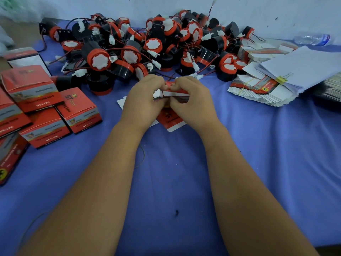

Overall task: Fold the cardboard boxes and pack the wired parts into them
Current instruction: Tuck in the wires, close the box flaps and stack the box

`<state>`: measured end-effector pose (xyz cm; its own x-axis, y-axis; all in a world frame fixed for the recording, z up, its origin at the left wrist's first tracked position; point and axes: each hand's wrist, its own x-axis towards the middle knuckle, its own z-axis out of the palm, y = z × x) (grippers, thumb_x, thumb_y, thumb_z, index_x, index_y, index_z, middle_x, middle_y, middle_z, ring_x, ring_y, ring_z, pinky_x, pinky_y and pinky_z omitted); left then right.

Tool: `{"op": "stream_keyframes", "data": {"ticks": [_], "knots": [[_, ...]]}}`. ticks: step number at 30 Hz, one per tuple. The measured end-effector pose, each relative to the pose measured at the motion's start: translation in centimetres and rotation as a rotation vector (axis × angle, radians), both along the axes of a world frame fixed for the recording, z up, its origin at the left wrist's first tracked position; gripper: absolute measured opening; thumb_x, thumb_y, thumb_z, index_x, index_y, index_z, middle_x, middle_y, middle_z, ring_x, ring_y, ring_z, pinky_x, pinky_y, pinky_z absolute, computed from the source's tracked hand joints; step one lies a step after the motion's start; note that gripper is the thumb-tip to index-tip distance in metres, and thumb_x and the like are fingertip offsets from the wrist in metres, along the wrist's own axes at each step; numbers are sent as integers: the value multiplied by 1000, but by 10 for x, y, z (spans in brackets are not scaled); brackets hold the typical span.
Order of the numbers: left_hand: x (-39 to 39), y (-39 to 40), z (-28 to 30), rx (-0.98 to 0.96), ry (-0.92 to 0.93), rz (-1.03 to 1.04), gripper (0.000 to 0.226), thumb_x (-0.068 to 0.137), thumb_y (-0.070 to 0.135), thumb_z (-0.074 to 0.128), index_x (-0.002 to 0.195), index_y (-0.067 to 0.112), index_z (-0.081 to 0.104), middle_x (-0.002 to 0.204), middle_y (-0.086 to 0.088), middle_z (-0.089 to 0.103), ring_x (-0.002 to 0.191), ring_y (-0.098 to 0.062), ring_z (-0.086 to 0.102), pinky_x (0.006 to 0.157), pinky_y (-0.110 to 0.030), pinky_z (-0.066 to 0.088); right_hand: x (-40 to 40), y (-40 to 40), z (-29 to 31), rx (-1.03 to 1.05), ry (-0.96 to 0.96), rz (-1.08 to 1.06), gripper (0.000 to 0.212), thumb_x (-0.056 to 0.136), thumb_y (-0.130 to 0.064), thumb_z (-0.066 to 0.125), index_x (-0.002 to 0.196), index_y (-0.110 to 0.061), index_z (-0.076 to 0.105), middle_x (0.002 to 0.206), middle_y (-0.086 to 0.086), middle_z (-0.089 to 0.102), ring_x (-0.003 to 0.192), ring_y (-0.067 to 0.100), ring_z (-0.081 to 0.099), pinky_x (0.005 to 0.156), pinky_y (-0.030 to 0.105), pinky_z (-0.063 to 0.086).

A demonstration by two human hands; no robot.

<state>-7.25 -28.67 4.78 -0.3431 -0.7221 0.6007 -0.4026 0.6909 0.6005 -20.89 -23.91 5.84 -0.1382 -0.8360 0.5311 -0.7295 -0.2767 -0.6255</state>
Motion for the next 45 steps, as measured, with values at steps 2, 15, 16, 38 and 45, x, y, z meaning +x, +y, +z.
{"op": "stream_keyframes", "data": {"ticks": [2, 15, 16, 38, 45], "knots": [[0, 0, -1, -8, -6, 6, 8, 82, 5, 70, 87, 3, 64, 93, -5, 62, 88, -17, 55, 75, -37, 48, 0, 0, 0, -17, -15, 6, 10, 75, 0, 63, 82, -5, 64, 96, 2, 62, 86, 19, 59, 73, 41, 50], [2, -4, -2, 375, 36, -157, 46, 87, 8, 70, 113, 35, 45, 106, 17, 63, 97, -3, 63, 81, -33, 58, 2, -6, 8, 61, 265, 14, 30, 92, -13, 60, 116, -28, 69, 126, 1, 56, 110, 22, 56, 85, 43, 48], [2, -5, -2, 382, 36, -154, 50, 87, 9, 71, 119, 39, 47, 109, 20, 62, 100, 0, 62, 83, -28, 57, 1, -6, 9, 67, 305, 15, 30, 94, -13, 58, 117, -29, 69, 129, 2, 55, 112, 23, 56, 86, 44, 47], [3, -12, -8, 345, 14, -135, 62, 83, 12, 76, 138, 32, 54, 129, 17, 58, 121, -6, 54, 103, -30, 47, -4, -2, 6, 35, 67, 22, 31, 92, -3, 58, 113, -21, 73, 92, 1, 52, 84, 12, 51, 76, 32, 46], [2, -6, -5, 51, 154, -28, 47, 77, 2, 75, 109, 35, 65, 99, 34, 54, 98, 15, 53, 86, -1, 39, -5, -3, 0, -40, 27, -24, 5, 83, -1, 65, 85, -3, 69, 88, 5, 59, 78, 16, 56, 69, 34, 47]]}}
